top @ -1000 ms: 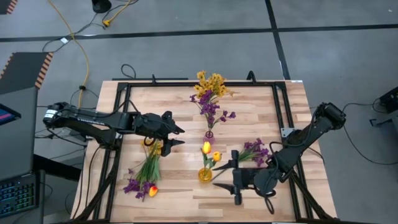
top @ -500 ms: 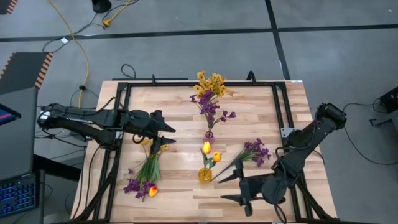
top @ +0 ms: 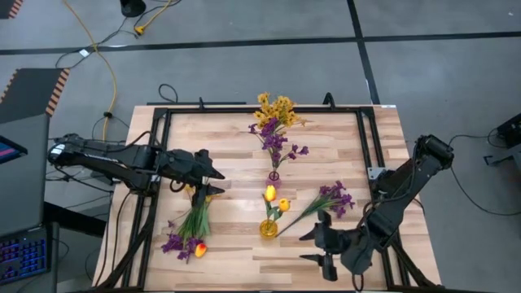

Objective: Sort flowers into vase by color
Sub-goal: Put the right violet flowers into the violet vase

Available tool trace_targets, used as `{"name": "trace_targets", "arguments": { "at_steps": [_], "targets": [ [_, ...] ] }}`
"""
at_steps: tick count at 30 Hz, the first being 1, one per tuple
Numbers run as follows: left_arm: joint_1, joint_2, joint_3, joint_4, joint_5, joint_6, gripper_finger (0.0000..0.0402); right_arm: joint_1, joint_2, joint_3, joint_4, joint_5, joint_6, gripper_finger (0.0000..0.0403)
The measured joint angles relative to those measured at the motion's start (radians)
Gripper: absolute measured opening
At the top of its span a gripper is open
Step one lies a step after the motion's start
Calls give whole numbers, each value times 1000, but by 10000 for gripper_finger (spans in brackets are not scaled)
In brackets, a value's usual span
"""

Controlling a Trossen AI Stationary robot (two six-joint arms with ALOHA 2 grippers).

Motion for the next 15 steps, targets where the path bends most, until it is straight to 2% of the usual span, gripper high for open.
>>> {"name": "trace_targets", "arguments": {
  "at_steps": [8,12,15],
  "targets": [
    [-3,0,0,0,-3,0,219,-1,0,0,-74,-58,339,255],
    [-3,0,0,0,-4,0,219,-8,0,0,-130,-61,612,255],
    [-3,0,0,-1,-4,0,219,-12,0,0,-242,-61,860,255]
  ]
}}
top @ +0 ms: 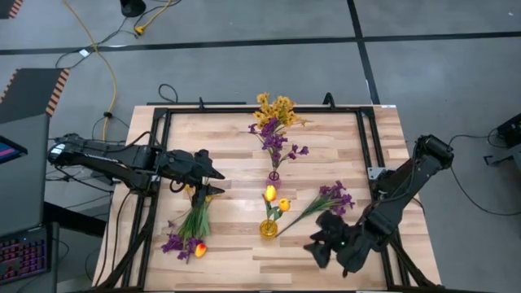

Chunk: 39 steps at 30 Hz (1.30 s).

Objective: Sort flowers into vase by color
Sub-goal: Put the right violet flowers into the violet vase

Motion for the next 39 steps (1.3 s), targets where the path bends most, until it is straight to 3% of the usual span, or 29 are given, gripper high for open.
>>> {"name": "trace_targets", "arguments": {
  "at_steps": [5,10,31,39],
  "targets": [
    [0,0,0,-1,0,0,219,0,0,0,-274,-10,417,255],
    [0,0,0,-1,0,3,219,-6,0,-1,-432,-15,667,255],
    [0,0,0,-24,-2,97,219,-246,2,-153,-338,-28,748,255],
    [0,0,0,-78,-10,163,219,-306,32,-152,-291,-157,771,255]
  ]
}}
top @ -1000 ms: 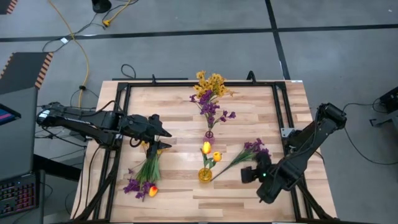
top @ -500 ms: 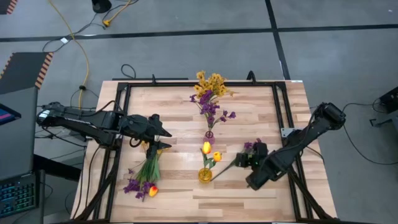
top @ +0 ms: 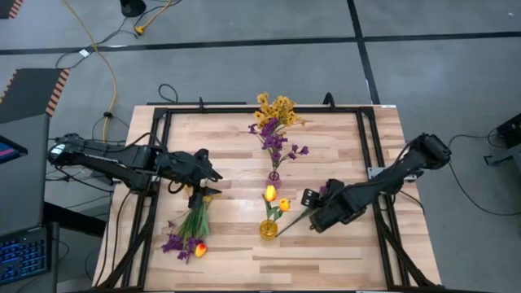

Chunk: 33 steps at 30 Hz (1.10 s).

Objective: Sort flowers into vase by color
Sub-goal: Put the right violet flowers into the violet vase

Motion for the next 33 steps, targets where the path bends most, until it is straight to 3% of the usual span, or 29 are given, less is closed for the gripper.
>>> {"name": "trace_targets", "arguments": {
  "at_steps": [5,14,26,33],
  "targets": [
    [0,0,0,-15,-59,31,219,-15,103,0,36,-97,28,255],
    [0,0,0,-20,-73,67,219,-42,210,0,130,-100,29,255],
    [0,0,0,-28,-73,81,219,-74,265,2,106,-104,28,254],
    [0,0,0,-27,-72,82,219,-73,265,1,91,-125,16,198]
  ]
}}
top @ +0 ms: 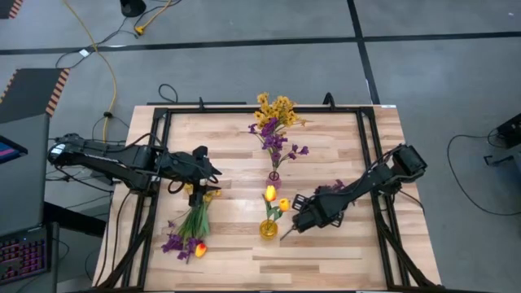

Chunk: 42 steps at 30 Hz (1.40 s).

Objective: Sort flowers into vase by color
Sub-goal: Put the right violet flowers into the violet vase

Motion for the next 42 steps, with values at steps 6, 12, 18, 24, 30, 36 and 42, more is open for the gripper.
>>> {"name": "trace_targets", "arguments": {
  "at_steps": [6,12,18,24,30,36,42],
  "targets": [
    [0,0,0,0,0,0,219,7,0,-1,-1,-9,-25,103],
    [0,0,0,0,0,0,219,32,-1,0,-7,-3,-40,37],
    [0,0,0,0,0,0,219,66,-6,0,-34,-4,-34,37],
    [0,0,0,1,0,0,219,107,-74,-2,-53,48,-32,44],
    [0,0,0,1,0,0,219,160,-190,-2,-135,178,-40,42],
    [0,0,0,1,0,0,219,220,-328,-2,-245,352,-86,42],
    [0,0,0,9,0,0,219,272,-451,-1,-269,520,-219,42]
  ]
}}
